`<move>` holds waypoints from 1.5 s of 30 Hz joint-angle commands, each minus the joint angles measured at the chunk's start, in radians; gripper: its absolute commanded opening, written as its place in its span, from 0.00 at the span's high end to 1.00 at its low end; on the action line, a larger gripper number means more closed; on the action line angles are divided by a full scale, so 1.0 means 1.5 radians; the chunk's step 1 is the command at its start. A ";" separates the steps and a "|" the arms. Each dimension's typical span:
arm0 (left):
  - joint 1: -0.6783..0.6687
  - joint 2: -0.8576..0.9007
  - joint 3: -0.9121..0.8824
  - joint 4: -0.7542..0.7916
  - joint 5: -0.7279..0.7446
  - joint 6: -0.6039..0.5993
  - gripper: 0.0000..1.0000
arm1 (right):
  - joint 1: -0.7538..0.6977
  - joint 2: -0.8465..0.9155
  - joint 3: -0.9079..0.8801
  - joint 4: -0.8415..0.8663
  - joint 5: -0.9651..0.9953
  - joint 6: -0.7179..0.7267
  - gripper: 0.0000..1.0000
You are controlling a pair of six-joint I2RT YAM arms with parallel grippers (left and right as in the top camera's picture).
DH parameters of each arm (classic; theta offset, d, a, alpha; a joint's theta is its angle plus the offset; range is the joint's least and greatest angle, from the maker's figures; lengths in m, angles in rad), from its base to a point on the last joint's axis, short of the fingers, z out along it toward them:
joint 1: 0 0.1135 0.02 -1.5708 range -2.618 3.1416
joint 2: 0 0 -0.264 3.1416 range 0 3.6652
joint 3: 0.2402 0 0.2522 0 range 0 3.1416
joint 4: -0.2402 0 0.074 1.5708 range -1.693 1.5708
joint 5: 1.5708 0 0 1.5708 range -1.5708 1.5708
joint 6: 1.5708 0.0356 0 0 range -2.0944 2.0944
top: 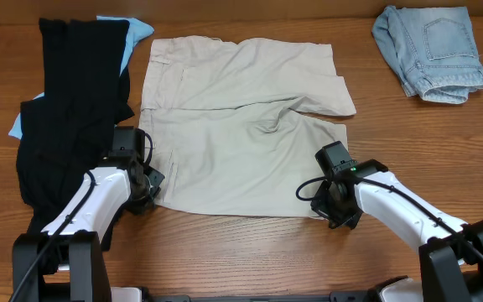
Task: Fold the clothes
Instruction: 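Lift the leg corners with both grippers and fold them toward the waistband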
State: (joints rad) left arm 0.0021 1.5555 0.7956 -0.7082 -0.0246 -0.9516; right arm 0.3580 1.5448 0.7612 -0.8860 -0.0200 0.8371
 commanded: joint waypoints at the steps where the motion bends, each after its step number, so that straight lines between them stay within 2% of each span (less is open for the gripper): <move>1: 0.003 -0.009 0.068 -0.074 0.050 0.146 0.96 | -0.034 0.006 0.040 -0.044 0.016 -0.009 0.96; 7: 0.003 -0.009 0.257 -0.281 0.041 0.240 0.96 | -0.119 -0.052 0.186 -0.145 0.018 -0.117 0.96; 8: 0.003 -0.009 0.324 -0.334 0.039 0.266 0.96 | -0.138 -0.073 0.235 -0.172 0.018 -0.149 0.96; 11: 0.003 -0.009 0.422 -0.407 0.039 0.284 0.96 | -0.159 -0.107 0.312 -0.218 0.021 -0.190 0.96; 17: 0.003 -0.009 0.624 -0.577 0.039 0.319 0.96 | -0.170 -0.179 0.441 -0.347 0.073 -0.198 0.96; 23: 0.003 -0.017 0.672 -0.654 0.020 0.326 0.96 | -0.170 -0.227 0.464 -0.394 0.073 -0.198 0.96; 28: 0.002 -0.018 0.671 -0.654 0.015 0.331 0.96 | -0.170 -0.233 0.464 -0.387 0.073 -0.215 0.96; 32: 0.002 -0.017 0.670 -0.639 -0.040 0.296 0.96 | -0.170 -0.206 0.464 -0.310 0.073 -0.231 0.96; 36: 0.002 -0.016 0.652 -0.572 -0.092 0.264 0.96 | -0.170 -0.146 0.464 -0.219 0.099 -0.243 0.96; 40: 0.002 -0.016 0.596 -0.441 -0.142 0.241 0.96 | -0.170 -0.065 0.464 -0.117 0.106 -0.268 0.96; 45: 0.002 -0.010 0.456 -0.186 -0.161 0.240 0.96 | -0.170 0.034 0.464 0.018 0.105 -0.282 0.96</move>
State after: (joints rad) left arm -0.0135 1.5429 1.5738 -1.0828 -0.0677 -0.5751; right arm 0.1284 1.5421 1.4364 -0.9058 -0.0101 0.4431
